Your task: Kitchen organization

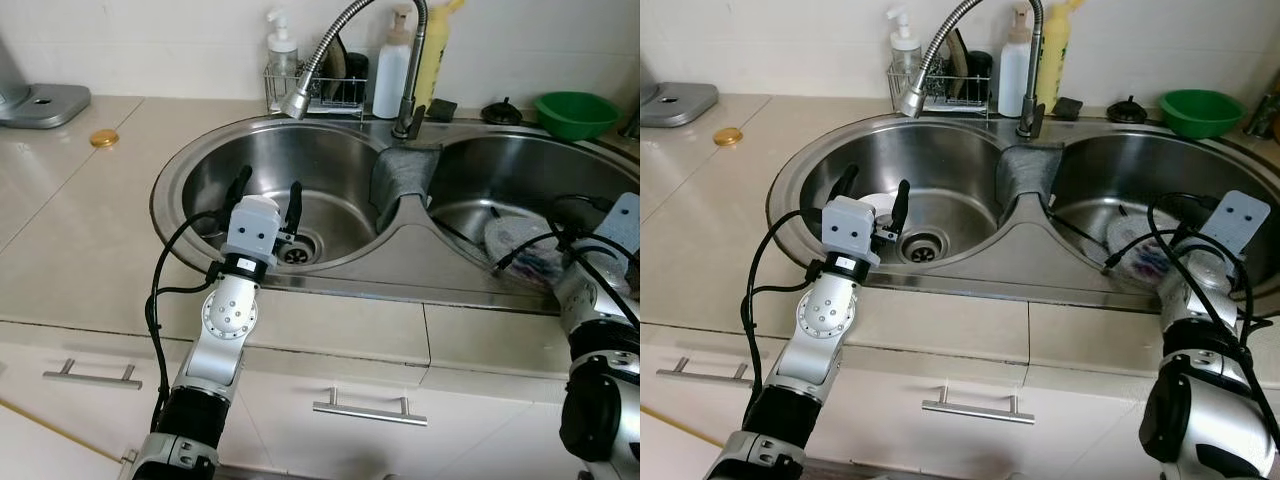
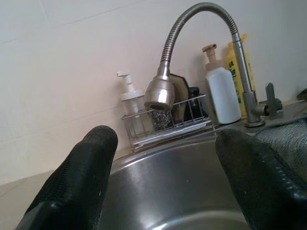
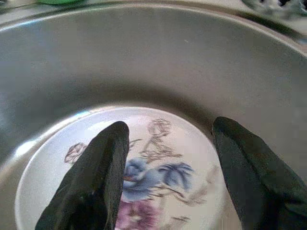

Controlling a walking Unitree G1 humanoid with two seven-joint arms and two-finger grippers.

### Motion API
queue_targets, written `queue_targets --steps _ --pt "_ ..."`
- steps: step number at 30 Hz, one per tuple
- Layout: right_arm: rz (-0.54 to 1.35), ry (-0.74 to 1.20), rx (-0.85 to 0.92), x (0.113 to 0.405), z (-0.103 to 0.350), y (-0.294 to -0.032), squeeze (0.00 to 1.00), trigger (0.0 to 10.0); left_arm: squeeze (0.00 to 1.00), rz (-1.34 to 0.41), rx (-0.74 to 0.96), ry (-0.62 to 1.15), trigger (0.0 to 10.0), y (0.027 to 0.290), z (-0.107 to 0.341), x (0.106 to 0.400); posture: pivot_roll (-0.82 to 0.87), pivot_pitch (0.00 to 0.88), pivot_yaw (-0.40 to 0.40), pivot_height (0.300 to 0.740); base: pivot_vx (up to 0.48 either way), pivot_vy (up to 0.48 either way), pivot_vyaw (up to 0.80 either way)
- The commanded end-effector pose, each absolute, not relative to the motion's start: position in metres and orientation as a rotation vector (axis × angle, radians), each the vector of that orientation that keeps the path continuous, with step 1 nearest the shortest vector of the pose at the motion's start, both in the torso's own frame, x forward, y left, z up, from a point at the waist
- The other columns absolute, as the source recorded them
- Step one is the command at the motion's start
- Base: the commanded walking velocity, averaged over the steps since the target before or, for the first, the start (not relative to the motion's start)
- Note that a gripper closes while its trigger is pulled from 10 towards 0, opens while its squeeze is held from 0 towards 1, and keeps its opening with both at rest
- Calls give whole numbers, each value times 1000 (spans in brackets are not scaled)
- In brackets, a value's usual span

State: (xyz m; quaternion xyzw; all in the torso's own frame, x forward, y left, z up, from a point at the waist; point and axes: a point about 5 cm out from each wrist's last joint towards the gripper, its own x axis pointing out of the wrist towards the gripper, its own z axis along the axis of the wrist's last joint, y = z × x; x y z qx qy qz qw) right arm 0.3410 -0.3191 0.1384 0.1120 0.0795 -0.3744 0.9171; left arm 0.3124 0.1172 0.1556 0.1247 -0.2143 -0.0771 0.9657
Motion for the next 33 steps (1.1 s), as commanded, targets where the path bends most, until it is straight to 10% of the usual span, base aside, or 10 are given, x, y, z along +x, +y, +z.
queue_targets --steps 1,8,9,11,12,19,33 --pt "-805 156 246 338 139 -320 1000 10000 0 -167 264 -423 10000 116 155 314 -99 0 -4 740 0 0 0" --pt "-597 -16 112 350 163 -289 1000 10000 0 -175 262 -420 10000 115 154 314 -102 0 -1 740 0 0 0" --pt "-502 -67 50 353 169 -273 518 10000 0 -176 260 -419 10000 115 155 314 -102 0 -1 740 0 0 0" --pt "-477 -81 32 354 170 -268 518 10000 0 -177 260 -418 10000 114 154 314 -102 0 -1 740 0 0 0" --pt "-342 -169 -57 354 177 -243 0 10000 0 -182 250 -420 10000 114 155 313 -102 0 -1 740 0 0 0" --pt "-100 -308 -191 344 184 -196 0 10000 0 -200 239 -435 10000 112 156 310 -96 0 -6 740 0 0 0" --pt "-47 -454 -224 329 198 -186 0 10000 0 -208 219 -441 10000 112 157 309 -99 0 -3 740 -190 0 0"
